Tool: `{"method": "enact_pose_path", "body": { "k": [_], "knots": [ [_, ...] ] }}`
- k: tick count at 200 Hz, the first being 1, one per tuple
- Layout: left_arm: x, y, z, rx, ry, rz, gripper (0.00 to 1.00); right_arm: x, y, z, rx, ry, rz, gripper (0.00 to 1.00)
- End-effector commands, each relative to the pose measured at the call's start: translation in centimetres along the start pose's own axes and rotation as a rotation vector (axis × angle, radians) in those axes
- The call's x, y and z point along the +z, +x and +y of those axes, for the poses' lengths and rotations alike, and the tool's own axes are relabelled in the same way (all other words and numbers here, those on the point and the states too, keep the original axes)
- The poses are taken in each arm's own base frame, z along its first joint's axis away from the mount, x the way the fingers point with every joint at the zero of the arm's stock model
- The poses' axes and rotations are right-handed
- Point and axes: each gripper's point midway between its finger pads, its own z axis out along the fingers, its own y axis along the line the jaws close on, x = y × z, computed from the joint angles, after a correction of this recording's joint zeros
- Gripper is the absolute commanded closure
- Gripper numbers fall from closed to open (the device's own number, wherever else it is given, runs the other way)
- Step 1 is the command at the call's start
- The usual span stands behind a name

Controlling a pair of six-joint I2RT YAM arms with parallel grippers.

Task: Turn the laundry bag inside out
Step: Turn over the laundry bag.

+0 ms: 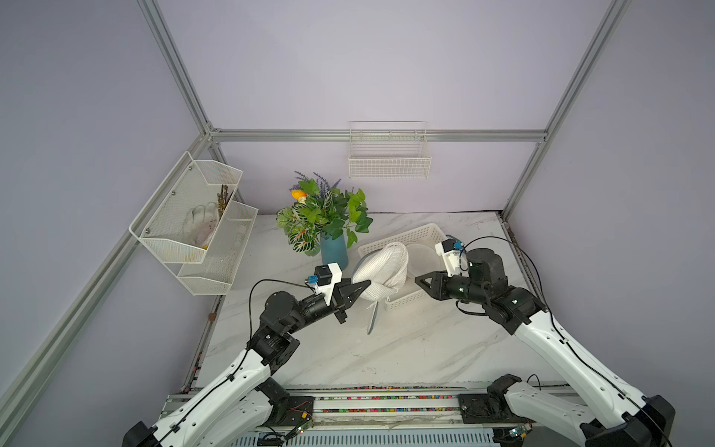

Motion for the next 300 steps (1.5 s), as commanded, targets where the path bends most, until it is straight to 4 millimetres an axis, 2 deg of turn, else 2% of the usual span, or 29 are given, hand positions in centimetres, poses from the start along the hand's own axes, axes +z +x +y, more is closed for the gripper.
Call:
{"method": "enact_pose_path", "body": {
  "k": [1, 23, 45, 111, 147, 169, 227, 253, 268, 285, 300],
  "knots": [
    [-0.3, -2.3, 0.0, 0.005, -0.006, -0.094, 1.0, -0.4, -1.6, 1.9, 0.005, -0.078, -0.049, 0.71],
    [-0.2, -1.9, 0.0, -0.013, 0.001, -0.08, 1.0, -1.9, -3.6, 4.5, -0.087, -0.162, -0.122, 0.56],
    [0.0, -1.8, -0.3, -0.027, 0.018, -0.073, 1.0, -3.4, -5.2, 6.5, -0.16, -0.224, -0.202, 0.49],
    [0.2, -1.7, -0.9, -0.036, 0.063, -0.066, 1.0, -3.8, -8.2, 8.7, -0.164, -0.294, -0.266, 0.47],
    [0.2, -2.4, -1.3, -0.036, 0.085, -0.082, 1.0, -2.0, -8.5, 7.6, -0.138, -0.249, -0.231, 0.58],
    [0.1, -2.7, -1.5, -0.034, 0.088, -0.094, 1.0, -1.6, -8.4, 7.0, -0.13, -0.225, -0.23, 0.65],
    [0.1, -3.5, -1.7, -0.029, 0.103, -0.125, 1.0, -2.2, -8.6, 6.4, -0.102, -0.213, -0.261, 1.0],
    [-0.1, -4.0, -2.0, -0.024, 0.114, -0.14, 1.0, -2.7, -8.7, 5.9, -0.087, -0.203, -0.276, 1.0],
    [-0.3, -4.7, -2.6, -0.018, 0.143, -0.169, 1.0, -2.7, -8.7, 4.7, -0.056, -0.167, -0.28, 1.0],
    [-0.7, -5.9, -4.2, 0.007, 0.23, -0.205, 1.0, -2.3, -8.4, 2.8, 0.002, -0.129, -0.274, 1.0],
    [-1.2, -7.3, -5.6, 0.039, 0.306, -0.248, 1.0, -1.5, -7.5, 2.2, 0.034, -0.168, -0.235, 1.0]
  ]
}}
